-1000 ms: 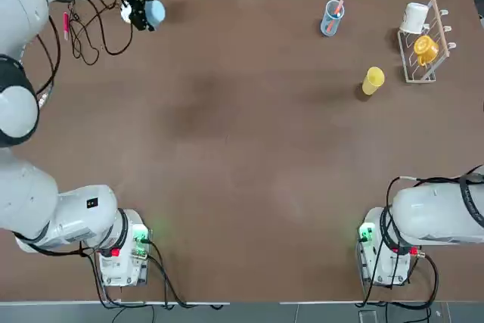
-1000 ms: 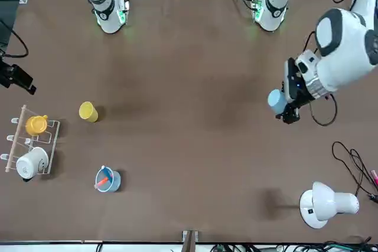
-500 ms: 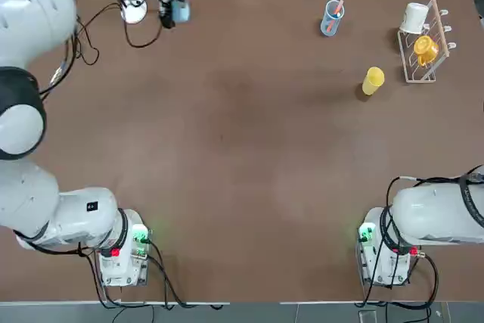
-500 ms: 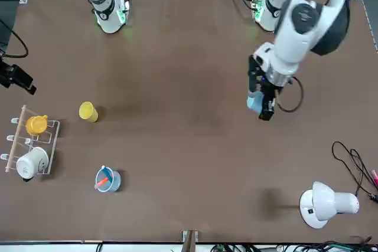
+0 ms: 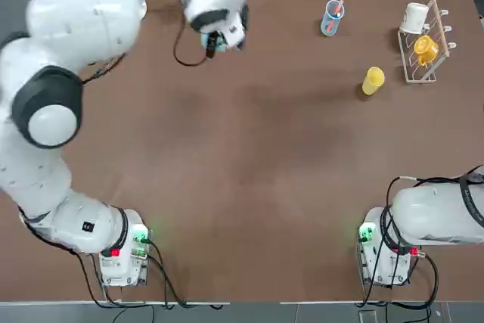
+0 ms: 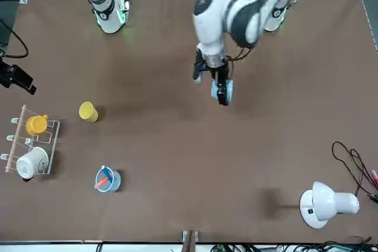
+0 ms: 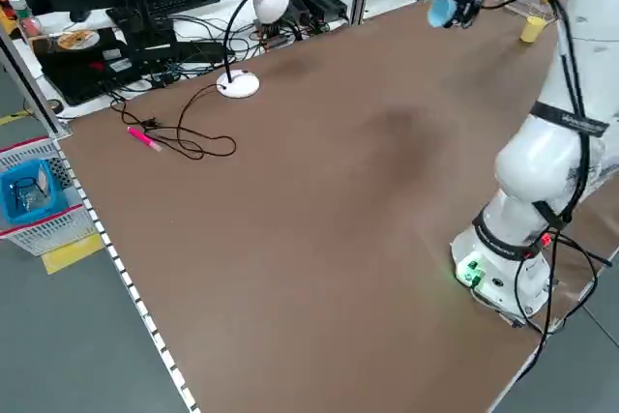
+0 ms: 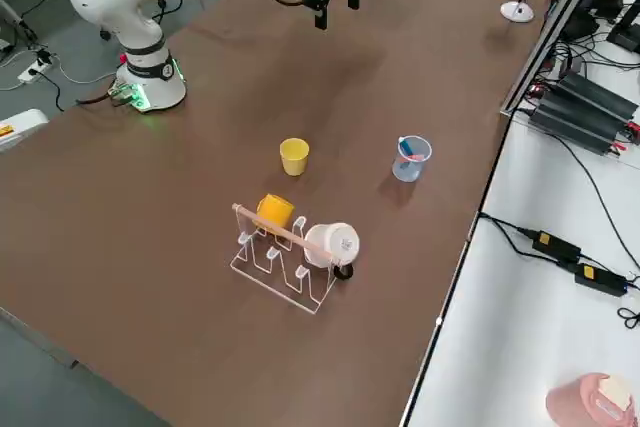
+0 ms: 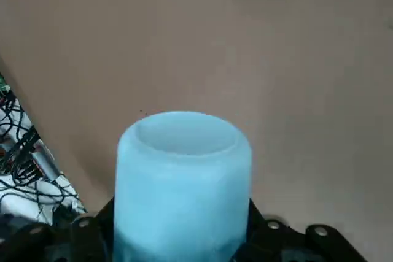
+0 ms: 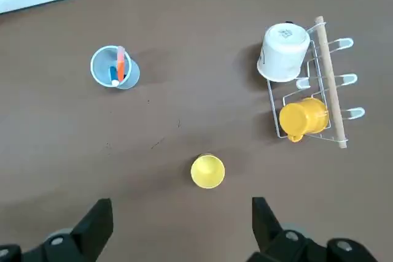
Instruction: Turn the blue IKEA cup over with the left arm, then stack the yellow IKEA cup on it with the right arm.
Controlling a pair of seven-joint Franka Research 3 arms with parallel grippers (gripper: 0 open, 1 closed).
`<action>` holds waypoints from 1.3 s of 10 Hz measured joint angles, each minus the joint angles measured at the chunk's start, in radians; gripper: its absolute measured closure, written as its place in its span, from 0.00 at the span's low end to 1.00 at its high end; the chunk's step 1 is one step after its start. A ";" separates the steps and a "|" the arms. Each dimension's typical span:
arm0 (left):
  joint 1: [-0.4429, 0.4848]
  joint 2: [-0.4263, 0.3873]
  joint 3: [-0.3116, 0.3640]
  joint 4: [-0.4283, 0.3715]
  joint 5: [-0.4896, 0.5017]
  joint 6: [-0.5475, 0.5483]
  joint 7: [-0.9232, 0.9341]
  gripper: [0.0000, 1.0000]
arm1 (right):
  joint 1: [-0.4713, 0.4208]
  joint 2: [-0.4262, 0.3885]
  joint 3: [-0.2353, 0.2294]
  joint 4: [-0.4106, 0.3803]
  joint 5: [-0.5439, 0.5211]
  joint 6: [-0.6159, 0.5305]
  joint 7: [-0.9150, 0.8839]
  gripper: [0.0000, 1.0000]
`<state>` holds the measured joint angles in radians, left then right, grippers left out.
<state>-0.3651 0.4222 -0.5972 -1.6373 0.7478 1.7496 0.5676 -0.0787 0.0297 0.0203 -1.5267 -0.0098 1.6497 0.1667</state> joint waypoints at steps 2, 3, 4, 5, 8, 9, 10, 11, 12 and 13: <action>-0.133 0.144 0.012 0.132 0.108 -0.139 -0.041 0.26 | 0.000 0.000 0.001 -0.002 0.000 0.003 0.000 0.00; -0.194 0.190 0.053 0.161 0.136 -0.161 -0.048 0.26 | 0.000 0.000 0.001 -0.003 0.000 0.008 0.000 0.00; -0.271 0.224 0.127 0.172 0.141 -0.165 -0.049 0.26 | 0.000 0.000 0.000 -0.005 0.000 0.015 0.000 0.00; -0.348 0.256 0.195 0.176 0.142 -0.165 -0.049 0.26 | 0.000 0.004 0.000 -0.009 0.000 0.028 0.000 0.00; -0.590 0.349 0.374 0.206 0.173 -0.187 -0.051 0.25 | -0.001 0.059 0.000 -0.022 0.000 0.088 0.000 0.00; -0.663 0.383 0.433 0.232 0.175 -0.209 -0.051 0.25 | -0.004 0.084 0.002 -0.024 0.000 0.105 0.000 0.00; -0.712 0.420 0.475 0.253 0.191 -0.222 -0.051 0.25 | -0.015 0.107 0.013 -0.027 0.000 0.123 0.000 0.00; -0.753 0.459 0.528 0.272 0.212 -0.222 -0.051 0.25 | -0.035 0.126 0.038 -0.033 -0.001 0.145 0.000 0.00; -0.790 0.502 0.585 0.303 0.224 -0.220 -0.051 0.25 | -0.058 0.138 0.064 -0.043 -0.001 0.161 -0.002 0.00; -0.825 0.549 0.636 0.341 0.238 -0.212 -0.058 0.25 | -0.081 0.143 0.093 -0.057 -0.002 0.170 -0.003 0.00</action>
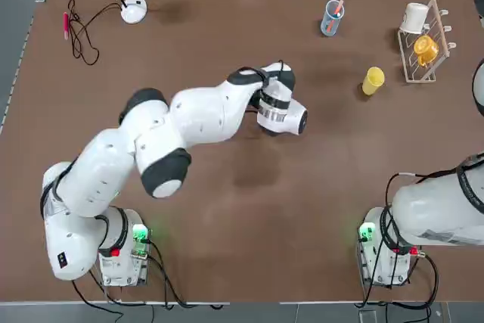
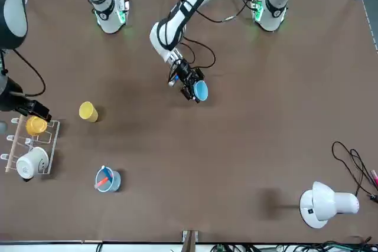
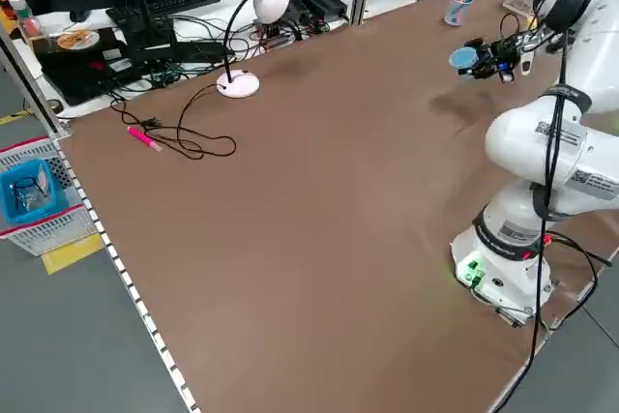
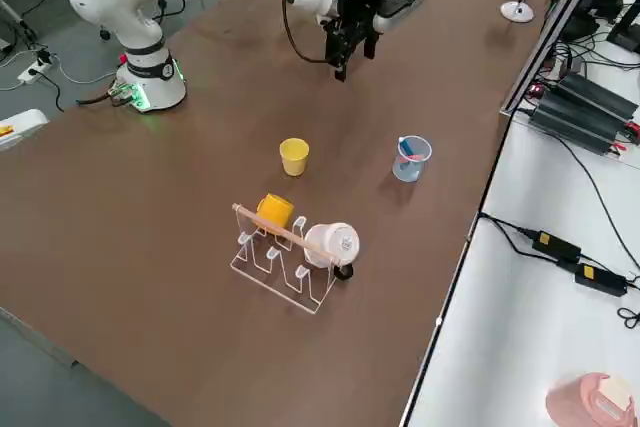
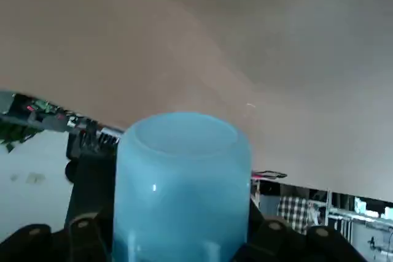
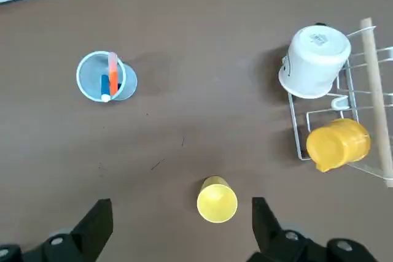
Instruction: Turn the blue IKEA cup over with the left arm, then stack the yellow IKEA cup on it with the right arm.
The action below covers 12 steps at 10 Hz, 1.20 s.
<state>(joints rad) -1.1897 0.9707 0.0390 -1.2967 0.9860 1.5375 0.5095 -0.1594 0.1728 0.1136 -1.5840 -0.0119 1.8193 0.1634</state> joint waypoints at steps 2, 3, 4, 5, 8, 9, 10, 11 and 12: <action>-0.068 0.052 0.070 0.055 0.019 0.017 -0.008 0.25 | -0.017 0.000 0.032 -0.029 -0.004 0.004 0.000 0.00; -0.092 0.060 0.084 0.066 0.022 0.026 -0.027 0.25 | -0.017 -0.003 0.038 -0.054 -0.004 0.012 0.000 0.00; -0.107 0.065 0.087 0.067 0.046 0.043 -0.049 0.25 | -0.015 -0.014 0.042 -0.095 -0.005 0.031 -0.002 0.00; -0.119 0.071 0.087 0.067 0.069 0.052 -0.064 0.25 | -0.010 -0.036 0.047 -0.139 -0.005 0.050 -0.006 0.00; -0.128 0.110 0.083 0.068 0.074 0.065 -0.112 0.23 | -0.007 -0.137 0.048 -0.302 -0.006 0.141 -0.055 0.00; -0.129 0.126 0.083 0.068 0.074 0.070 -0.118 0.23 | -0.007 -0.150 0.047 -0.340 -0.006 0.184 -0.059 0.00; -0.129 0.137 0.083 0.069 0.075 0.070 -0.118 0.23 | -0.007 -0.153 0.045 -0.378 -0.006 0.244 -0.066 0.00; -0.129 0.147 0.083 0.069 0.075 0.070 -0.119 0.23 | -0.010 -0.154 0.043 -0.429 -0.007 0.308 -0.078 0.00; -0.129 0.154 0.083 0.070 0.075 0.070 -0.119 0.22 | -0.022 -0.156 0.040 -0.478 -0.009 0.356 -0.091 0.00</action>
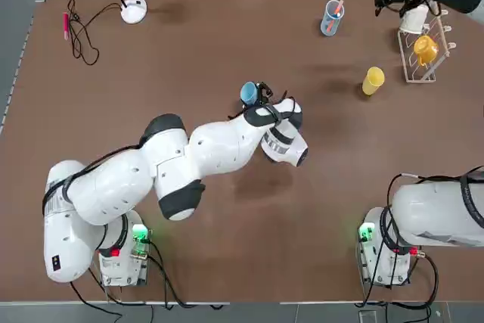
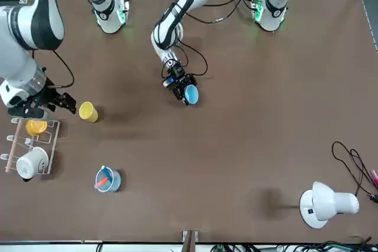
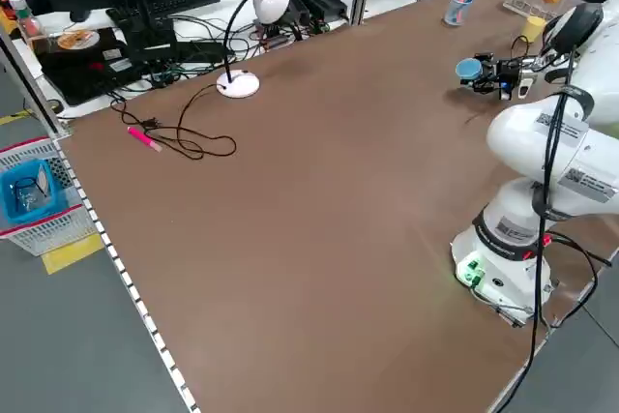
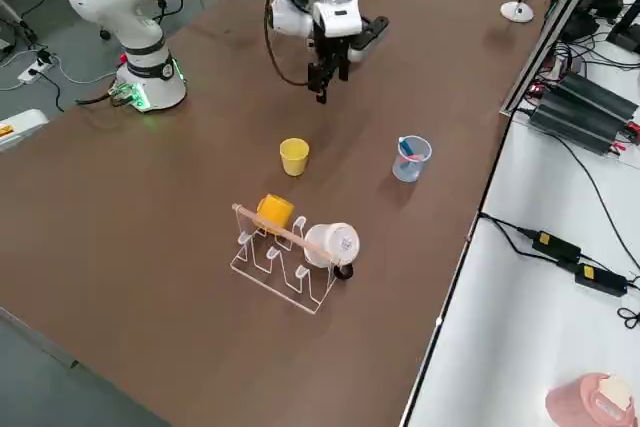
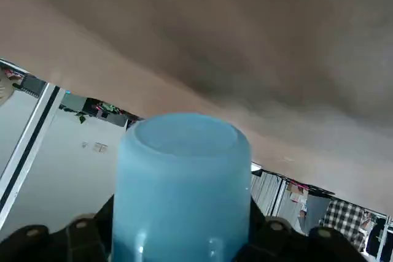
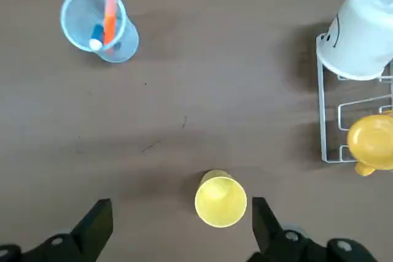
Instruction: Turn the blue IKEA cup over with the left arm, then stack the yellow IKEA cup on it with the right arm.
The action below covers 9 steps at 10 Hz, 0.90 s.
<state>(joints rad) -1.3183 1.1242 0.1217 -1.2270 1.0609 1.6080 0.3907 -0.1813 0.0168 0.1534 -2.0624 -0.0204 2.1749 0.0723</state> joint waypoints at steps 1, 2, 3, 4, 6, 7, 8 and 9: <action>0.000 0.002 0.000 0.002 0.001 0.000 0.000 0.18 | -0.027 -0.006 -0.002 -0.042 0.000 0.032 -0.028 0.00; 0.000 0.002 0.000 0.003 0.001 0.000 0.000 0.11 | -0.055 -0.012 -0.005 -0.083 0.000 0.070 -0.056 0.00; 0.000 0.002 0.000 0.004 0.001 0.000 0.000 0.07 | -0.070 -0.014 -0.006 -0.128 0.000 0.121 -0.066 0.00; 0.000 0.002 0.000 0.005 0.001 0.000 0.000 0.03 | -0.076 -0.013 -0.006 -0.180 0.000 0.184 -0.067 0.00; 0.000 0.002 0.001 0.011 0.001 0.000 0.000 0.02 | -0.076 -0.004 -0.006 -0.283 0.000 0.257 -0.067 0.00; 0.000 0.002 0.002 0.015 0.002 -0.001 0.000 0.02 | -0.077 0.001 -0.006 -0.306 0.000 0.248 -0.067 0.00; 0.000 0.002 0.003 0.022 0.002 -0.002 0.000 0.02 | -0.080 0.004 -0.006 -0.312 0.000 0.233 -0.067 0.00; 0.000 -0.003 0.003 0.026 0.002 -0.003 0.000 0.02 | -0.082 0.006 -0.006 -0.313 0.000 0.228 -0.067 0.00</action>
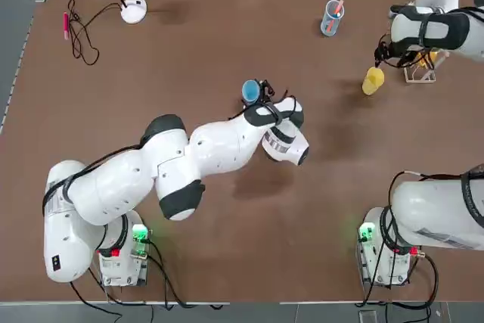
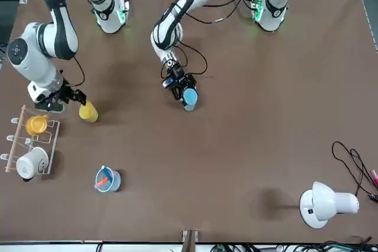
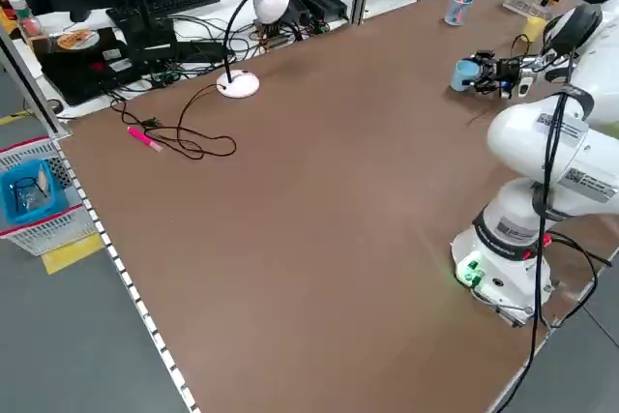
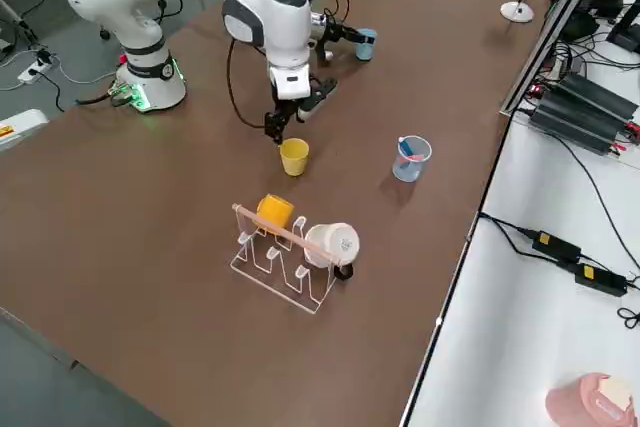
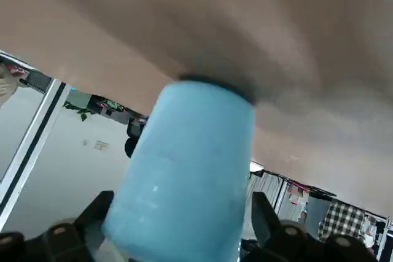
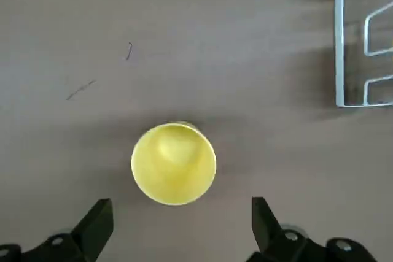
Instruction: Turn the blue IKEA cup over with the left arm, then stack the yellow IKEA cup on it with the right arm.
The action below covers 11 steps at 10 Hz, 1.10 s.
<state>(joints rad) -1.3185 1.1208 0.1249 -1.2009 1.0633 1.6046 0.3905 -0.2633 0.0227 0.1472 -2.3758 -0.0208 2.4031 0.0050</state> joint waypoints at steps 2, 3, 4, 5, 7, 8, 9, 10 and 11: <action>0.000 -0.027 0.001 0.005 -0.001 -0.002 0.000 0.02 | -0.002 0.008 0.000 -0.007 0.000 0.008 0.000 0.00; 0.001 -0.051 0.002 0.006 -0.003 -0.006 0.001 0.02 | -0.003 0.015 -0.005 -0.021 0.000 0.039 0.000 0.00; 0.003 -0.079 0.003 0.006 -0.005 -0.017 0.002 0.02 | -0.004 0.022 -0.016 -0.045 0.000 0.089 -0.001 0.00; 0.006 -0.110 0.003 0.005 -0.012 -0.032 0.011 0.02 | -0.005 0.032 -0.024 -0.065 0.000 0.125 -0.007 0.00; 0.011 -0.186 0.003 -0.031 -0.059 -0.050 0.031 0.02 | -0.005 0.042 -0.056 -0.077 -0.035 0.152 -0.017 0.00; 0.012 -0.238 0.004 -0.077 -0.070 -0.053 0.032 0.02 | -0.005 0.046 -0.068 -0.080 -0.048 0.169 -0.022 0.00; 0.015 -0.297 0.005 -0.125 -0.074 -0.055 0.032 0.02 | -0.004 0.055 -0.071 -0.081 -0.053 0.182 -0.025 0.01; 0.031 -0.365 0.006 -0.173 -0.077 -0.054 0.031 0.02 | -0.002 0.064 -0.071 -0.081 -0.057 0.192 -0.025 0.01; 0.060 -0.434 0.007 -0.206 -0.100 -0.053 0.026 0.02 | 0.002 0.070 -0.070 -0.082 -0.058 0.202 -0.025 0.01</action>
<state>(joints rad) -1.2584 0.6864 0.1315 -1.4066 0.9636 1.5520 0.4163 -0.2618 0.0929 0.0769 -2.4575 -0.0788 2.6051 -0.0204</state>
